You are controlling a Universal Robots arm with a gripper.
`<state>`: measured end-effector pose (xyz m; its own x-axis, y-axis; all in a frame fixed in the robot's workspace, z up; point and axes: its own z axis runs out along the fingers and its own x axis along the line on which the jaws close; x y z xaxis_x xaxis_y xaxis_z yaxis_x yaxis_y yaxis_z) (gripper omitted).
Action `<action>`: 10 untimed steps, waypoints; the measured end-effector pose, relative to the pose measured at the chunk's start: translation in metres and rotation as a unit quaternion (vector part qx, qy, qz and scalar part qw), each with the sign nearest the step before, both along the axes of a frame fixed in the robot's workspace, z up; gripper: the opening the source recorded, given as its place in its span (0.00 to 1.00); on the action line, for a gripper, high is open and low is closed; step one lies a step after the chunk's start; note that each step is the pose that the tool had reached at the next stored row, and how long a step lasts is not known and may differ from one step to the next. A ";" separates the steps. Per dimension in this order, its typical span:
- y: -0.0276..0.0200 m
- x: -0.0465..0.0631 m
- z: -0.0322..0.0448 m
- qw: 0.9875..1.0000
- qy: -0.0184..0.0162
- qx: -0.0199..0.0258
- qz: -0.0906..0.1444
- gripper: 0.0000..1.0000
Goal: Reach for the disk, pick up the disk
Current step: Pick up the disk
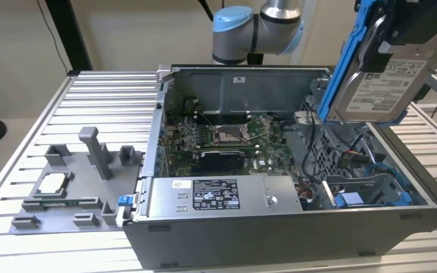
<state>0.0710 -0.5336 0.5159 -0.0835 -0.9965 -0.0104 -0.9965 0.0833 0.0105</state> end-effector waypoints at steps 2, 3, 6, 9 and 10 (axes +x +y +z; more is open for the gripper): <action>-0.0045 0.001 -0.0010 1.000 0.000 0.000 0.000 0.00; -0.0072 0.001 -0.0015 1.000 0.000 0.000 0.000 0.00; -0.0144 0.003 -0.0034 1.000 0.000 0.000 0.000 0.00; -0.0211 0.005 -0.0052 1.000 0.000 0.000 0.000 0.00; -0.0229 0.006 -0.0059 1.000 0.000 0.000 0.000 0.00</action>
<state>0.0766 -0.5565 0.5100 -0.0835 -0.9965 -0.0105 -0.9965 0.0834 0.0108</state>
